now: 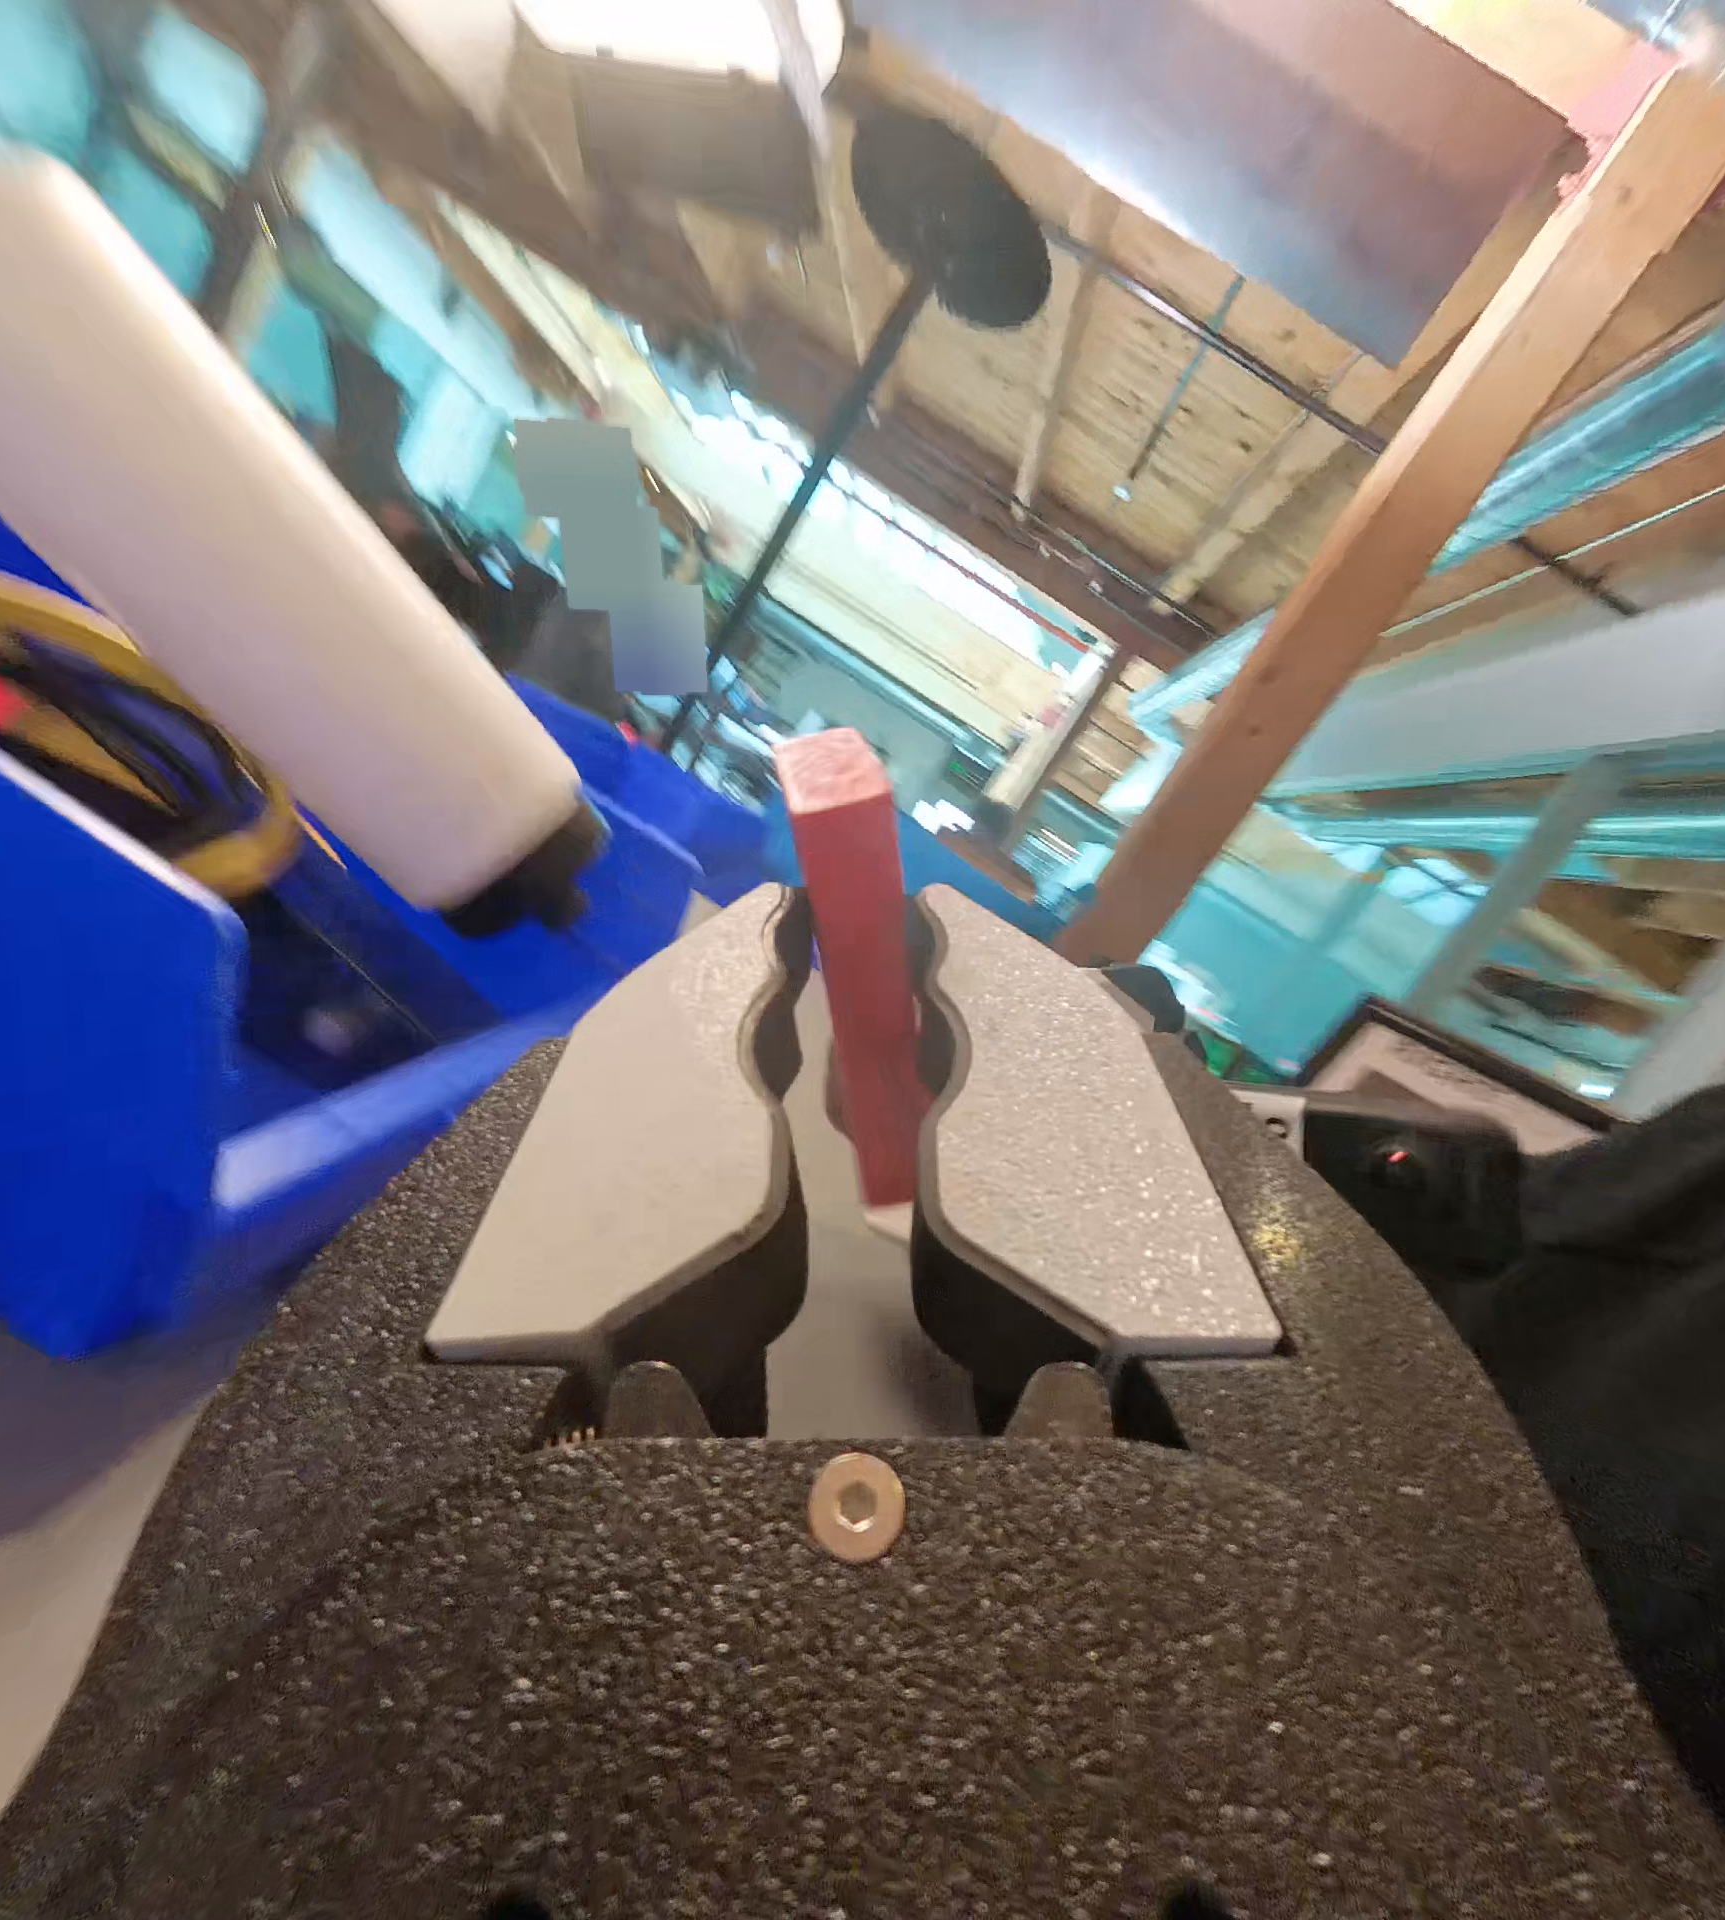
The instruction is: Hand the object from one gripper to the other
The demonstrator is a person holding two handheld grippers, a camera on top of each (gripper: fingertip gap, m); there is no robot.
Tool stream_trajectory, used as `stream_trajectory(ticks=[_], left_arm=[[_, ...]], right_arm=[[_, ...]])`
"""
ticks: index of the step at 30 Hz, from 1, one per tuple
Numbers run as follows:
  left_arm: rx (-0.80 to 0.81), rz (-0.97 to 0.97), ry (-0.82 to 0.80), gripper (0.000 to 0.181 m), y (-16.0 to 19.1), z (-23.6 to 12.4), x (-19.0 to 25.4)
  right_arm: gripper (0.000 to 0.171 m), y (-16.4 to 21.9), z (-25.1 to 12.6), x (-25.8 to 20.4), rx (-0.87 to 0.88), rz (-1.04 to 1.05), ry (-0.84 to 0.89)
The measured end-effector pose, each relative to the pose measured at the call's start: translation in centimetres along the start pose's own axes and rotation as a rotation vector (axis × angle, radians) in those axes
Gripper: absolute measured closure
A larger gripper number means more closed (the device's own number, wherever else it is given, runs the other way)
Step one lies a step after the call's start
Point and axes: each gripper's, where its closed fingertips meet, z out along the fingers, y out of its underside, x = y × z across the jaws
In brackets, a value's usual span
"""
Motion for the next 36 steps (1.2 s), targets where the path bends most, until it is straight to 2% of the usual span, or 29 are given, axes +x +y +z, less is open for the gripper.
stream_trajectory(ticks=[4,10,11,13,18,22,23,25,28,29,30,31,33,36], left_arm=[[0.159,0.294,-0.155,0.163,-3.1,-1.4,0.2],[0.055,0.654,-0.220,0.161,-0.4,0.4,1.7],[0.041,0.700,-0.214,0.161,0.2,0.7,2.1],[0.002,0.754,-0.199,0.163,1.2,1.2,2.4],[-0.021,0.739,-0.153,0.163,1.2,1.1,2.6],[-0.115,0.696,-0.130,0.115,1.4,0.9,1.8],[-0.136,0.713,-0.138,0.111,1.3,0.8,1.6],[-0.173,0.799,-0.179,0.112,1.2,0.5,1.1],[-0.266,0.920,-0.232,0.117,2.2,0.5,0.4],[-0.310,0.945,-0.253,0.124,2.8,0.6,-0.1],[-0.355,0.978,-0.256,0.145,3.5,0.6,-0.3],[-0.373,1.027,-0.237,0.162,4.0,0.5,-0.1],[-0.355,1.130,-0.229,0.163,4.0,0.4,0.4],[-0.315,1.354,-0.274,0.162,2.9,-0.1,0.4]], right_arm=[[0.099,1.5,0.8,1.3,-0.042,0.394,-0.012],[0.098,2.2,2.6,0.4,-0.107,0.654,-0.006],[0.113,2.4,2.7,0.3,-0.127,0.665,0.006],[0.130,2.6,2.7,0.2,-0.134,0.661,0.017],[0.133,2.8,2.2,1.0,-0.118,0.612,0.044],[0.135,4.6,1.5,2.7,-0.223,0.407,0.144],[0.134,5.2,1.2,2.9,-0.271,0.315,0.163],[0.135,6.4,0.9,2.9,-0.354,0.153,0.165],[0.134,5.9,0.8,2.5,-0.370,-0.081,0.164],[0.134,5.5,1.0,2.1,-0.359,-0.127,0.156],[0.134,5.0,1.1,1.6,-0.343,-0.148,0.144],[0.134,4.7,1.2,1.2,-0.337,-0.141,0.138],[0.136,4.1,1.2,1.2,-0.293,-0.065,0.136],[0.129,3.2,1.0,1.4,-0.161,0.326,0.036]])
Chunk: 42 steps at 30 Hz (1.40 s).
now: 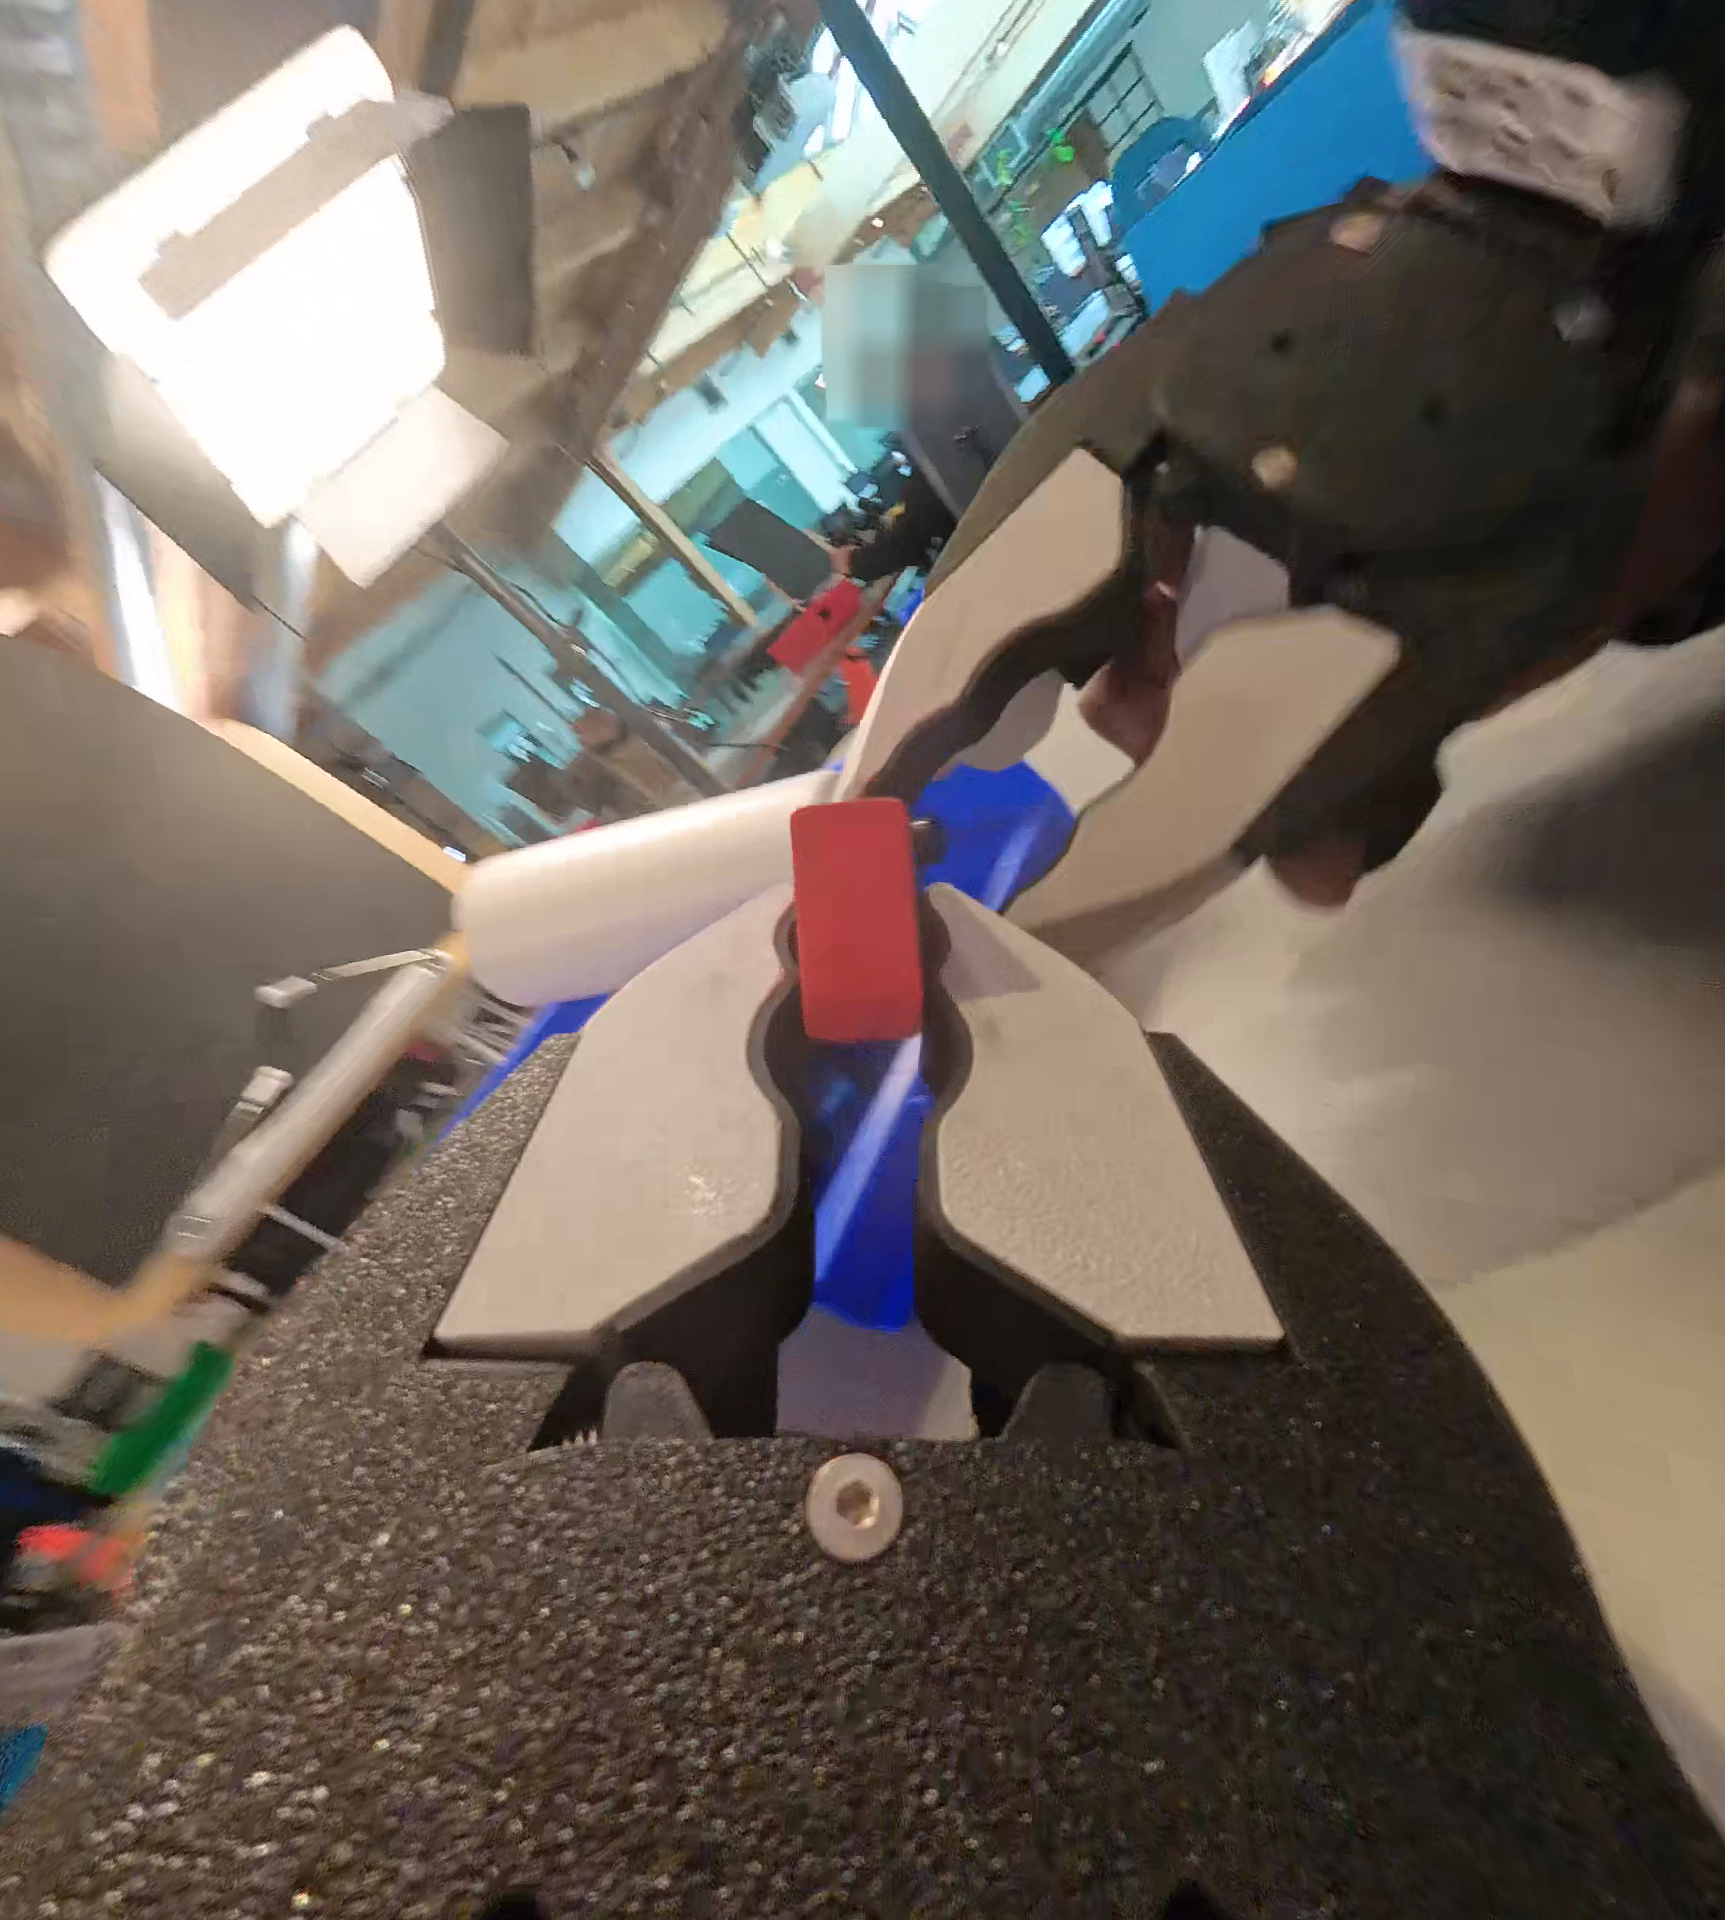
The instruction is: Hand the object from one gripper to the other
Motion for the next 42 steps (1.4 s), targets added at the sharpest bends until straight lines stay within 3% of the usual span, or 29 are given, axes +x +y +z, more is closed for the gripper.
stream_trajectory(ticks=[3,7,11,14,17,20,23,28,30,32,35,37,42], left_arm=[[0.062,0.195,-0.104,0.163,-0.8,-0.9,-1.0],[0.172,0.307,-0.159,0.163,-2.5,-1.8,-0.9],[0.259,0.303,-0.107,0.163,-3.9,-1.8,0.9],[0.256,0.288,-0.064,0.163,-3.6,-1.3,2.0],[0.220,0.188,-0.021,0.160,-2.7,-0.9,2.0],[0.126,-0.031,0.103,0.131,-1.2,-0.3,2.1],[0.058,-0.313,0.289,0.114,-0.6,-0.1,2.9],[0.034,-0.600,0.465,0.120,-0.7,-0.2,4.0],[0.014,-0.640,0.544,0.123,-0.8,-0.4,5.3],[-0.006,-0.606,0.599,0.140,-0.7,-0.5,6.7],[-0.077,-0.443,0.499,0.145,0.8,0.2,6.8],[-0.101,-0.357,0.323,0.145,1.7,1.0,4.7],[-0.209,-0.096,-0.110,0.145,3.6,1.1,-0.4]], right_arm=[[0.115,-0.6,-0.3,0.1,0.085,0.530,-0.253],[0.102,-2.4,-1.2,0.0,0.264,1.165,-0.651],[0.103,-3.7,-1.8,0.4,0.411,1.443,-0.835],[0.125,-4.3,-1.8,0.1,0.431,1.440,-0.848],[0.127,-3.7,-1.4,0.8,0.404,1.369,-0.734],[0.129,-2.6,-1.3,2.6,0.362,1.179,-0.540],[0.129,-2.6,-2.3,4.0,0.342,0.893,-0.402],[0.130,-4.3,-3.5,1.9,0.335,0.536,-0.426],[0.130,-4.7,-3.6,0.2,0.335,0.467,-0.469],[0.130,-4.6,-3.3,-1.2,0.315,0.432,-0.493],[0.134,-4.2,-2.9,-1.6,0.292,0.442,-0.479],[0.133,-3.6,-2.1,-0.6,0.259,0.528,-0.416],[0.113,-2.3,-0.8,0.1,0.191,0.740,-0.373]])
